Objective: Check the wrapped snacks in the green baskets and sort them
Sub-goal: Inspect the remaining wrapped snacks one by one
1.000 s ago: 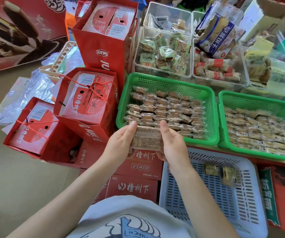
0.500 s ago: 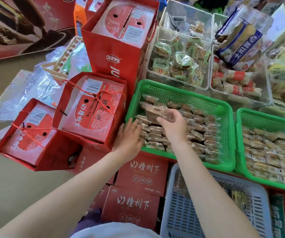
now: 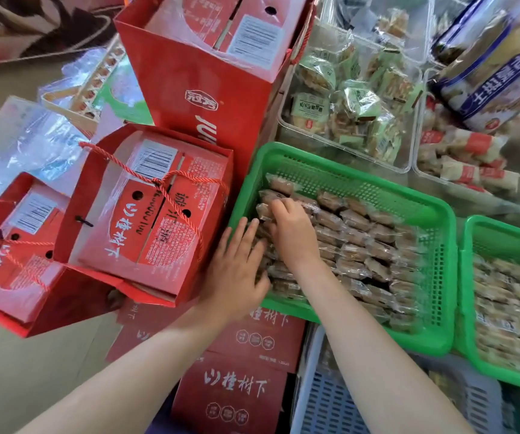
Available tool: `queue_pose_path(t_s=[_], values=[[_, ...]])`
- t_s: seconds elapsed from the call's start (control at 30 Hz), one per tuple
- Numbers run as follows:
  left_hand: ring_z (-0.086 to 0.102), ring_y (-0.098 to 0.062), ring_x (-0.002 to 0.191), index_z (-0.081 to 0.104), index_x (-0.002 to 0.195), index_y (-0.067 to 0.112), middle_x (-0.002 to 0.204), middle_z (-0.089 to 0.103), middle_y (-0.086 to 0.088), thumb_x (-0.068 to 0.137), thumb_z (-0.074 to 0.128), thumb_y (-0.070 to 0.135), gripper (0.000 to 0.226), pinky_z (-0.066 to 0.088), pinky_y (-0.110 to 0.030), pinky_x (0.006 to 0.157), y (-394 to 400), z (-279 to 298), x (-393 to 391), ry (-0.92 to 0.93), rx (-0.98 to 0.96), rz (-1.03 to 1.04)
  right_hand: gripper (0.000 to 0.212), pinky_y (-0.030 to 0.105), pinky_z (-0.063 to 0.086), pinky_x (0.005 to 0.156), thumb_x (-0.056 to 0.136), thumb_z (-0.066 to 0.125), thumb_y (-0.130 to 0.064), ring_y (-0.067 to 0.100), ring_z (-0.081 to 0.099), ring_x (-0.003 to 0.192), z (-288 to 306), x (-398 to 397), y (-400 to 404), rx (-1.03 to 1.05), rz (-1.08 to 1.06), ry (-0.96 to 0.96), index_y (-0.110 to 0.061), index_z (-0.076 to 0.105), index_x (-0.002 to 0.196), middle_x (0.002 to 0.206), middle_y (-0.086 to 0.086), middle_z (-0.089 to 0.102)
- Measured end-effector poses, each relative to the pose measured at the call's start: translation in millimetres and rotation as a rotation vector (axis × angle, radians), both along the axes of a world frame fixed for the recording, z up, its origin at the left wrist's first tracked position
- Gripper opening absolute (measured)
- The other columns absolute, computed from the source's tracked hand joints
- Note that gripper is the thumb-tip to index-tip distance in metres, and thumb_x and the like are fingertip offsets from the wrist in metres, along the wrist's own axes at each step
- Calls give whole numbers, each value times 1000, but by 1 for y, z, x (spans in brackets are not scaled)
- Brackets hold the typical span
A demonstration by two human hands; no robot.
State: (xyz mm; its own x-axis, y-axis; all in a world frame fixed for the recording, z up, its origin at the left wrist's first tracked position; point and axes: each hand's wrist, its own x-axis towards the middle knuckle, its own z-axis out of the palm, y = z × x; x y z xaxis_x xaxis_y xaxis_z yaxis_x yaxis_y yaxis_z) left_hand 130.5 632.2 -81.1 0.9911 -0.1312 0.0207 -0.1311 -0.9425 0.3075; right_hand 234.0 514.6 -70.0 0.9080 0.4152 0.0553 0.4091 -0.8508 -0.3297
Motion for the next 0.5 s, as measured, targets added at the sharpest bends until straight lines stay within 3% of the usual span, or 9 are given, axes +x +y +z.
queue_pose_path(t_s=[0.07,0.13,0.23,0.37,0.5], values=[[29,-35,151,61,134,5,159,37,-19,83,45,37,62,16,-51,123,0,-2,0,-21,4,-4,7,42,45,69,90,65,-14,33,51,85,-8,2,-4,-52,7,-69,-7,64,91,93,14,55],[27,-35,151,59,137,6,160,36,-18,84,45,37,63,16,-52,123,0,-3,-1,-19,10,-6,19,38,40,68,95,59,-23,30,47,82,-10,7,-7,-45,0,-95,-8,65,85,89,12,50],[24,-34,152,57,140,8,161,34,-17,85,44,37,63,16,-52,123,0,-3,-1,-13,15,2,5,41,44,70,91,62,-7,32,50,83,-4,22,-6,52,-85,-89,-3,65,90,89,14,53],[23,-33,153,57,141,9,161,34,-16,86,44,38,63,19,-53,122,0,-4,-1,-10,22,2,8,45,47,70,86,67,1,37,52,88,0,37,-1,-46,-150,4,1,64,93,92,17,57],[22,-33,153,56,142,10,162,33,-16,86,43,38,65,16,-52,123,0,-5,-2,-1,31,1,15,37,34,60,81,57,16,34,51,83,1,38,6,-124,-143,18,1,59,81,86,17,53]])
